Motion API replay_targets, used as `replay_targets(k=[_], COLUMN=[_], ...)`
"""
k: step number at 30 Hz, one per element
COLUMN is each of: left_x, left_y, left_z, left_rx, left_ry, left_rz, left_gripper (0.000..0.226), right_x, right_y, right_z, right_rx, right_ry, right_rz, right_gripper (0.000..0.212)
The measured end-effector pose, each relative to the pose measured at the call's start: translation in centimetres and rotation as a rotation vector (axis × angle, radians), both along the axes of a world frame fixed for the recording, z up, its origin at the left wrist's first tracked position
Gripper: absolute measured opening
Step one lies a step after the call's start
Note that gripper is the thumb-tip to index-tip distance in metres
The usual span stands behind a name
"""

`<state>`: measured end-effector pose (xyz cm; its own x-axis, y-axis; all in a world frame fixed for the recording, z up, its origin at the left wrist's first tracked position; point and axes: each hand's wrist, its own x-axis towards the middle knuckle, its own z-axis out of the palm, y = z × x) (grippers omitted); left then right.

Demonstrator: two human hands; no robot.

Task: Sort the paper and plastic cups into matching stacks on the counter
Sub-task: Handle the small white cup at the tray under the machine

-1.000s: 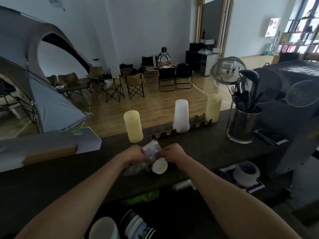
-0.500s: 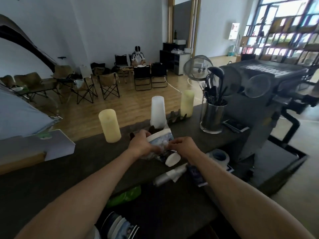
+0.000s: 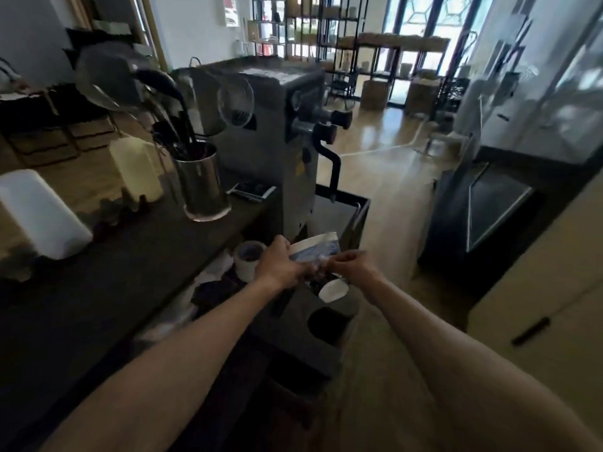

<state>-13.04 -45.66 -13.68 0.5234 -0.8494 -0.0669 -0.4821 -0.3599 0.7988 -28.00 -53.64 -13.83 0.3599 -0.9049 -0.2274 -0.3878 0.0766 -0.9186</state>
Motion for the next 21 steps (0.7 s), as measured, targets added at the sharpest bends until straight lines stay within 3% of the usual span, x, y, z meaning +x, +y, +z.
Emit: replay_targets(k=[7,10,15,21], left_x=[-3.7,-4.4,-4.5,-4.4], left_y=[-4.5,-5.7,-7.7,-9.8], left_z=[-11.0,-16.3,-22.1,-23.7], left_rx=[0.254,0.39,0.459,0.643], left_ry=[0.017,0.093,0.004,-0.226], left_rz=[-0.138,-0.225,-0.276,-0.482], left_gripper=[0.04,0.025,0.017,0.048], right_x=[-4.3,-4.7,-4.4,-2.0], right_y=[-3.4,-4.5,-6.0,-8.0], right_z=[-12.7,-18.7,-26.6,-30.4], right_rx=[0.153,0.361,0.642,0.736], right_ry=[0.201,0.327,0.337,0.261], right_rz=[-0.133,-0.084,-0.196,-0.314], right_gripper=[0.041,0.035,0.031,0.03])
